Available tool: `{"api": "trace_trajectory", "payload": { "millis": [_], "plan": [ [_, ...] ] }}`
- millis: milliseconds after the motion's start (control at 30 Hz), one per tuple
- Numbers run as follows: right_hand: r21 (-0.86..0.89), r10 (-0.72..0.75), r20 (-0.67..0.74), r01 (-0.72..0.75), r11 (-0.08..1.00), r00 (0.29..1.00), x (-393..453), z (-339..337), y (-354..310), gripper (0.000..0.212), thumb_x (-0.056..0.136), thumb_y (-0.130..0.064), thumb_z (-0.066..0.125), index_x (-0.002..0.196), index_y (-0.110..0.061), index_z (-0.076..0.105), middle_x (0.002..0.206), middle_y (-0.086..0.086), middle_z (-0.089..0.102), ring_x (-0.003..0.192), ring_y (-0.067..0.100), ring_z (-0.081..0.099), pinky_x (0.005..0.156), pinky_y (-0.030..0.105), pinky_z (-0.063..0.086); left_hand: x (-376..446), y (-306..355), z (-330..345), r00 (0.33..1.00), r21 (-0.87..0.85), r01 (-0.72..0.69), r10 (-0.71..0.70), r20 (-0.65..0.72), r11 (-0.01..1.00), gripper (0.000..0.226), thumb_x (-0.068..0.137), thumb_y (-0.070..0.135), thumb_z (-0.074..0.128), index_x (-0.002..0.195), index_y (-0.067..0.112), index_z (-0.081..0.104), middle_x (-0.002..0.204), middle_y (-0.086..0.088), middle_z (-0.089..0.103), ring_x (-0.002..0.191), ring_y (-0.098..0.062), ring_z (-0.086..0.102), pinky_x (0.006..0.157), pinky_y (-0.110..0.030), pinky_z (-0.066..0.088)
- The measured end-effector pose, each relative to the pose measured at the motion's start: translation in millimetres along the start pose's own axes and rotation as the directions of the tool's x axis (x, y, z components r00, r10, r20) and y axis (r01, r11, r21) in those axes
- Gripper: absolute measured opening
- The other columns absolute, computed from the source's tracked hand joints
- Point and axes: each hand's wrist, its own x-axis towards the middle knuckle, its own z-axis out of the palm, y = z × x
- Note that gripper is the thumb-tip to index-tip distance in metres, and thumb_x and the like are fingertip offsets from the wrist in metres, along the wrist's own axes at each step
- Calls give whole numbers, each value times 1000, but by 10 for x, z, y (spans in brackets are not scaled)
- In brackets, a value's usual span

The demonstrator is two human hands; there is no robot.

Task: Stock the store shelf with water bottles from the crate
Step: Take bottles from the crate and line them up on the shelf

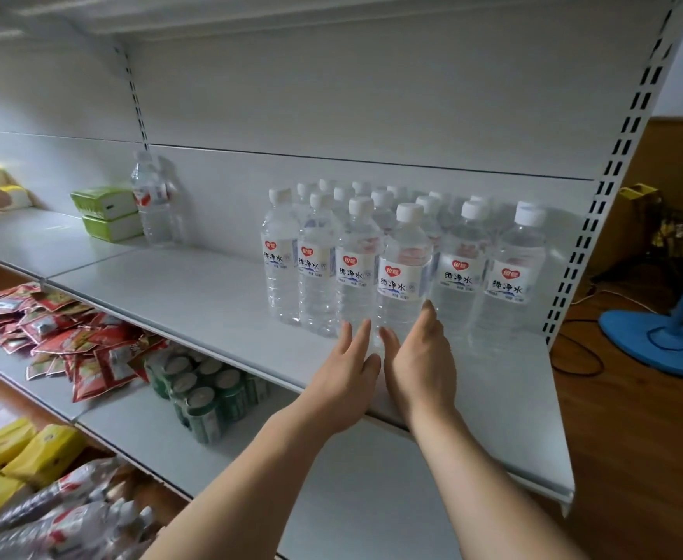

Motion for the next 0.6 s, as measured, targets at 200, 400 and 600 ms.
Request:
{"api": "trace_trajectory", "payload": {
  "millis": [200, 400, 600],
  "plan": [
    [0, 41, -123, -42, 999, 991, -215, -29, -1, 62, 85, -23, 74, 132, 8, 47, 113, 28, 52, 97, 49, 57, 79, 47, 49, -187, -35, -26, 983, -379, 22, -90, -161, 925, 55, 103, 23, 46, 155, 28, 30, 158, 0, 38, 141, -9, 39, 116, -27, 29],
    [237, -230, -177, 268, 934, 957, -801, -2, -261, 40, 91, -32, 55, 118, -2, 61, 105, 11, 61, 97, 31, 62, 81, 40, 54, -895, -510, -237, 830, -496, -33, -253, -497, 868, 23, 95, 21, 63, 116, 29, 60, 107, 11, 69, 92, 5, 65, 86, -23, 54],
    [499, -501, 97, 393, 772, 860, -1625, 390, -1149, 29, 96, -21, 62, 122, -9, 65, 114, 3, 64, 98, 17, 65, 81, 30, 56, -1756, -1038, -796, 744, -426, 49, -318, -588, 903, 19, 95, 26, 64, 113, 29, 59, 101, 14, 68, 92, 3, 65, 83, -19, 55]
  ]
}}
